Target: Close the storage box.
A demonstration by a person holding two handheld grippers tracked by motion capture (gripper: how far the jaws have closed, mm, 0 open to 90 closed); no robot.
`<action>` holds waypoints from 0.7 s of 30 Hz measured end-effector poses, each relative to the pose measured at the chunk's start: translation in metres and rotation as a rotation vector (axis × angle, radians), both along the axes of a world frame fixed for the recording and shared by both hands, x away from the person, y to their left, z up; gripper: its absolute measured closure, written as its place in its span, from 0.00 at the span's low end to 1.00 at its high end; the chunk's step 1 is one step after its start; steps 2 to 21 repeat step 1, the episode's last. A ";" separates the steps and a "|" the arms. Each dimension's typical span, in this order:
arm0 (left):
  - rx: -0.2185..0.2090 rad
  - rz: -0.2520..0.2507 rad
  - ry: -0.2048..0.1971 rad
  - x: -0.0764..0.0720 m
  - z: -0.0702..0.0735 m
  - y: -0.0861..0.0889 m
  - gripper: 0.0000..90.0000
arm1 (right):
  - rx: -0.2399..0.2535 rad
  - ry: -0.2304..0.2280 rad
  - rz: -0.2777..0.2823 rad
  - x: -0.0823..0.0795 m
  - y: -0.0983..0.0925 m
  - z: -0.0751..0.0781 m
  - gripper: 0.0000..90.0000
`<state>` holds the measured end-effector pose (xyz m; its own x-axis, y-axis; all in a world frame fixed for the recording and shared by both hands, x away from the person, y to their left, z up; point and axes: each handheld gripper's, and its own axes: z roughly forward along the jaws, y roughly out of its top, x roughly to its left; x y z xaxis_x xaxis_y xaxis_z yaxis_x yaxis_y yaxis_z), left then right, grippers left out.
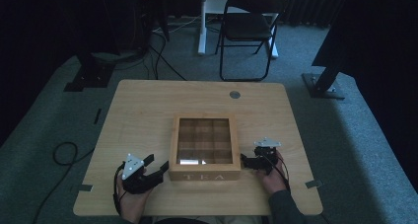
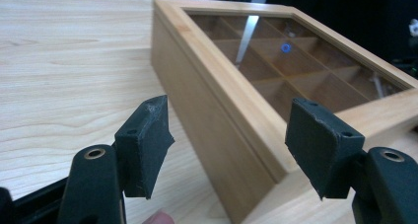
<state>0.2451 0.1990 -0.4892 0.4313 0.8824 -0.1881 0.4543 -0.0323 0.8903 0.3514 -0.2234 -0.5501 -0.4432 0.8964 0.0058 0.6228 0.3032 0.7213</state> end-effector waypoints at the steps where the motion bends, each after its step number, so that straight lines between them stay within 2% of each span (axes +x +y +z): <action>1: 0.004 0.012 0.003 0.004 0.000 0.003 0.37 | 0.000 0.000 0.000 0.000 0.000 0.000 0.13; 21: 0.004 0.012 0.003 0.004 0.000 0.003 0.37 | 0.000 0.000 0.000 0.000 0.000 0.000 0.13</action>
